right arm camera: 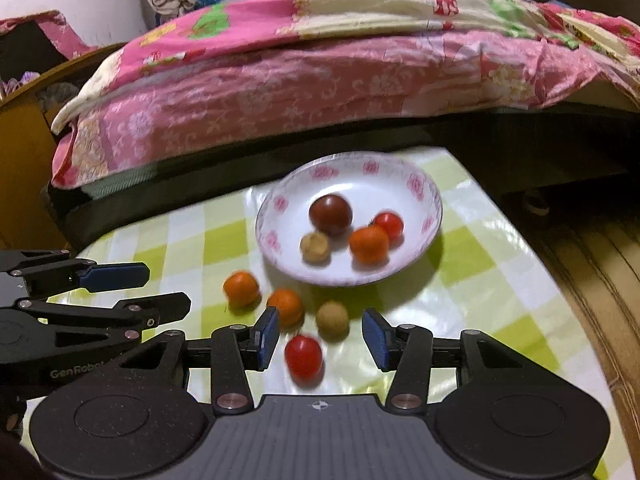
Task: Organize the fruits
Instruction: 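Move both tools back to the fruits left on the tablecloth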
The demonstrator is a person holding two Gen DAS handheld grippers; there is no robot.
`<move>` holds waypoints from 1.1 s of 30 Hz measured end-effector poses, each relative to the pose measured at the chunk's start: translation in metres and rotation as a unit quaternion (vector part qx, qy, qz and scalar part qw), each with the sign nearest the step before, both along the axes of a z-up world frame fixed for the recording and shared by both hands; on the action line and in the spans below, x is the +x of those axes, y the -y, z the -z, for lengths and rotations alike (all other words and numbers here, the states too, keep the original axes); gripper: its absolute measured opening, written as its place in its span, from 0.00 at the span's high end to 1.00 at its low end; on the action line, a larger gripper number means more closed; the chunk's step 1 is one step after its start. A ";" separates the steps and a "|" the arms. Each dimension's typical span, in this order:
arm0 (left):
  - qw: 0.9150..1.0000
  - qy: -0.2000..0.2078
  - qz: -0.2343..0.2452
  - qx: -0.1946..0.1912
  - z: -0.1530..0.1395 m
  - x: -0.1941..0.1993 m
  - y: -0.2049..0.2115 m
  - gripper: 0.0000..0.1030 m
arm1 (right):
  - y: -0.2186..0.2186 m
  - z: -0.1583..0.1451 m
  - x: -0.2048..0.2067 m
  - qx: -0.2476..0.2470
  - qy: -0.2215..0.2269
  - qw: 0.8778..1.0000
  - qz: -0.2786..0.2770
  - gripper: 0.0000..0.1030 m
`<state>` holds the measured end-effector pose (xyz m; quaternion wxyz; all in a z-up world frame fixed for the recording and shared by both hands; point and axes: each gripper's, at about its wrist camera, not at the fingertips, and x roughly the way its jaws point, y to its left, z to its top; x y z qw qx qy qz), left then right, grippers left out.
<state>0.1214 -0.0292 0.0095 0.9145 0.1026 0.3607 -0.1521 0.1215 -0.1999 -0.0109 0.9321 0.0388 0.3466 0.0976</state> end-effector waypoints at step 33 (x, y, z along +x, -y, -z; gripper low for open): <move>0.999 -0.022 0.034 0.012 0.049 0.064 0.009 0.46 | -0.023 0.048 0.030 -0.035 -0.057 0.997 -0.044 0.77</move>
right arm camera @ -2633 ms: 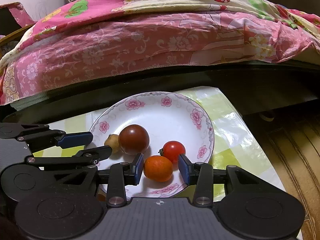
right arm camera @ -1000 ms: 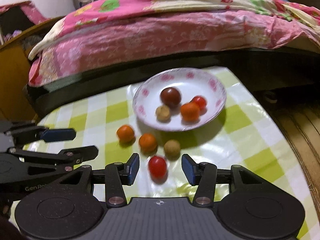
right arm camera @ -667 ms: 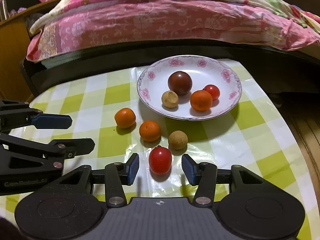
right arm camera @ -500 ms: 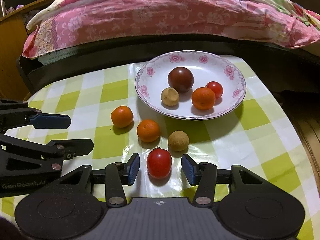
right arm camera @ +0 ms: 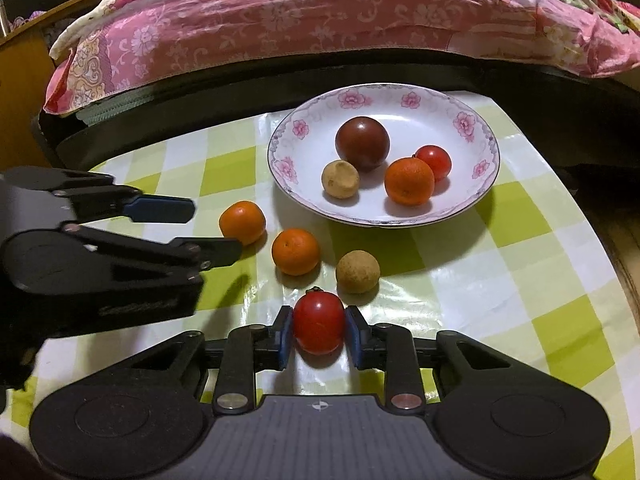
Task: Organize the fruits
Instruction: 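Move both tools back to the fruits left on the tablecloth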
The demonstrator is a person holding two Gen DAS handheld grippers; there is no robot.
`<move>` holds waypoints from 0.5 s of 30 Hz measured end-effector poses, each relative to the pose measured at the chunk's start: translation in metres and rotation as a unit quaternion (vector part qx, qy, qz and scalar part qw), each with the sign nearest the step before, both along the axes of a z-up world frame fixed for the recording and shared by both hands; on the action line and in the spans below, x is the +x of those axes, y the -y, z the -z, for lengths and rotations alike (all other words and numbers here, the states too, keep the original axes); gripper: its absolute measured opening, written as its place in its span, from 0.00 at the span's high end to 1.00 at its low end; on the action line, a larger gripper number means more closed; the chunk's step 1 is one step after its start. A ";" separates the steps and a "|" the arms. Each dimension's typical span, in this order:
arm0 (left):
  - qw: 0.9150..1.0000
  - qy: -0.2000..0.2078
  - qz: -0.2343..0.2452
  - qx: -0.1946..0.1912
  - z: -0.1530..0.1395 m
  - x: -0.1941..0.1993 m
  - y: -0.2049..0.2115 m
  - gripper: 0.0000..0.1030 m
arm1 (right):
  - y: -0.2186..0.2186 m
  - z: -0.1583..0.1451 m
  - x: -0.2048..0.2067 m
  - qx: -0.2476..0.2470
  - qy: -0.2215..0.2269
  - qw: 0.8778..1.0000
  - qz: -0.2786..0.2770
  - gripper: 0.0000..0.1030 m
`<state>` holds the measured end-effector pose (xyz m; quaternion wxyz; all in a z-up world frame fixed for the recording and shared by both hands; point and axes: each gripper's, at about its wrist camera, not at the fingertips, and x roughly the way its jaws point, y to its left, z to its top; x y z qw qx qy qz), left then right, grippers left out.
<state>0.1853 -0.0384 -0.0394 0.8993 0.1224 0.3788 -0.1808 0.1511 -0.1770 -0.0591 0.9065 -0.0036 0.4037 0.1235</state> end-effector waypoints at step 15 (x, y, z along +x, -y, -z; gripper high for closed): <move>1.000 -0.005 0.003 -0.006 0.011 0.015 0.002 0.54 | 0.012 -0.002 0.004 0.037 -0.027 0.999 0.001 0.76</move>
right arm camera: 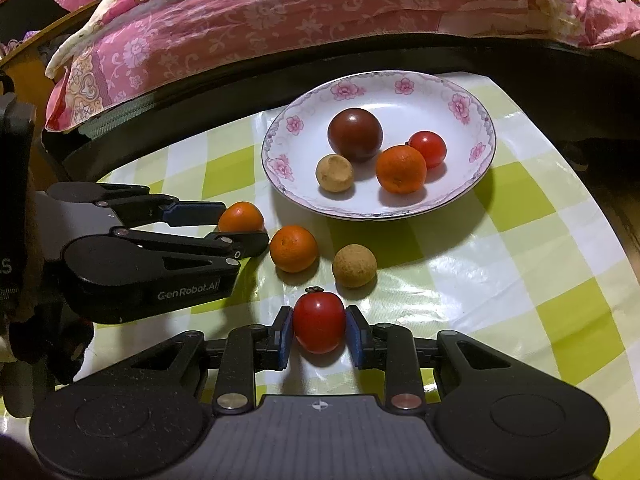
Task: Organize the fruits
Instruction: 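Move both tools back to the fruits left on the tablecloth, then grasp the red cherry tomato with the right tool while the left tool grasps a tangerine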
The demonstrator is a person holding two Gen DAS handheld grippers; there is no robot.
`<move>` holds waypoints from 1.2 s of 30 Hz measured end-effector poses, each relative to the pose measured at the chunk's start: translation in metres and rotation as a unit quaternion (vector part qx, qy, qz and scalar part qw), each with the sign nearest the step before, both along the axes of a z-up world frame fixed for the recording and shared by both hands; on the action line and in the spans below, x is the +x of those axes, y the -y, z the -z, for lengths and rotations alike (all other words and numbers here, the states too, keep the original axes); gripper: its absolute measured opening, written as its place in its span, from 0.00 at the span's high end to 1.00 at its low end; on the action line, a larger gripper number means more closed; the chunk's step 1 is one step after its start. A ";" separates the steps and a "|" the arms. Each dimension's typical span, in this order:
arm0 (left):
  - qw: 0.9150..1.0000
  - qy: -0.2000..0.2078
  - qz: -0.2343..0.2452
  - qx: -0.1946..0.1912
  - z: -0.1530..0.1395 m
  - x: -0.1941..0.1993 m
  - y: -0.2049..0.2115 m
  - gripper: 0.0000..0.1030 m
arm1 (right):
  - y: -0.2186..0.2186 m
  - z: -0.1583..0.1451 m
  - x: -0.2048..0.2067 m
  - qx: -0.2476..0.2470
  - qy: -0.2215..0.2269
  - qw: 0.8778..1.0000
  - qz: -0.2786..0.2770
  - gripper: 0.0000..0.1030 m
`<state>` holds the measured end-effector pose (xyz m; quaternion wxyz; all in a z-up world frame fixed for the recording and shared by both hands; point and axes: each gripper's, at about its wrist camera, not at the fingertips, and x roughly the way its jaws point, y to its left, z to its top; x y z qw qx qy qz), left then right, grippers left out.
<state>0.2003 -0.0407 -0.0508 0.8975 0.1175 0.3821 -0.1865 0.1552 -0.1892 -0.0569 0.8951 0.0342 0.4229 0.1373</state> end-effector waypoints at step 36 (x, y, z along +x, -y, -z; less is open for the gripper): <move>0.999 -0.045 -0.005 0.008 -0.004 -0.029 -0.006 0.64 | -0.010 -0.004 -0.001 -0.040 0.014 0.999 -0.031 0.74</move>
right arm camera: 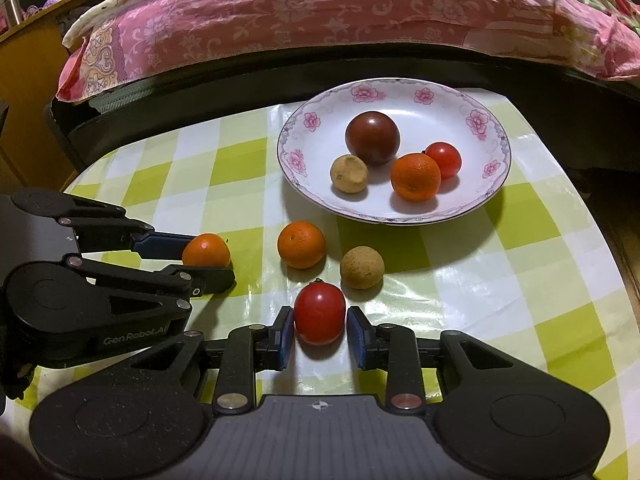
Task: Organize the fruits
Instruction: 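Grasp the red cherry tomato with the right tool while the left tool grasps a tangerine, then carry the cherry tomato and tangerine over the white plate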
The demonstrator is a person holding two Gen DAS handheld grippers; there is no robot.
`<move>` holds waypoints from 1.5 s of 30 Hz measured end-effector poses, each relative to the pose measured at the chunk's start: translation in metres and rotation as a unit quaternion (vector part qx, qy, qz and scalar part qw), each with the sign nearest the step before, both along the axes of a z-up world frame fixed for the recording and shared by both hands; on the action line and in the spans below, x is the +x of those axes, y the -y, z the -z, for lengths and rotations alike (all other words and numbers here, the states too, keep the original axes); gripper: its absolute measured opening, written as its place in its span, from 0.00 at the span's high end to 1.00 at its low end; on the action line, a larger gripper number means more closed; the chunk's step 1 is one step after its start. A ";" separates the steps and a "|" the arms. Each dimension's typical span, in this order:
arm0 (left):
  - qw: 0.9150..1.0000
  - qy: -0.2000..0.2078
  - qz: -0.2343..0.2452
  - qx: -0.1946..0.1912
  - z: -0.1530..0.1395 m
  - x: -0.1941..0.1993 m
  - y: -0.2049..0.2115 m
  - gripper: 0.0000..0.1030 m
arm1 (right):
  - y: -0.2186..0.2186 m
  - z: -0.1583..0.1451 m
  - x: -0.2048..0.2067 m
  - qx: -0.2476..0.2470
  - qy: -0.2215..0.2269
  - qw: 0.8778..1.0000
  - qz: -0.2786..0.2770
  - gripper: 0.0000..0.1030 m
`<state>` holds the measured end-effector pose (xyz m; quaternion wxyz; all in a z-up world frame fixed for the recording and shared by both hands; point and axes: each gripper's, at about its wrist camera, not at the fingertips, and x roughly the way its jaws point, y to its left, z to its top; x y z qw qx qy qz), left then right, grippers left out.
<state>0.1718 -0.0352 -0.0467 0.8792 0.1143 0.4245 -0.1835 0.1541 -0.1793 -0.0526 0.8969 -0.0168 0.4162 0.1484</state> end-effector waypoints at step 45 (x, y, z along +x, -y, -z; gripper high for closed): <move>1.000 0.007 0.002 0.000 -0.016 0.000 0.018 0.65 | 0.005 -0.013 -0.001 0.007 0.003 1.000 0.015 0.77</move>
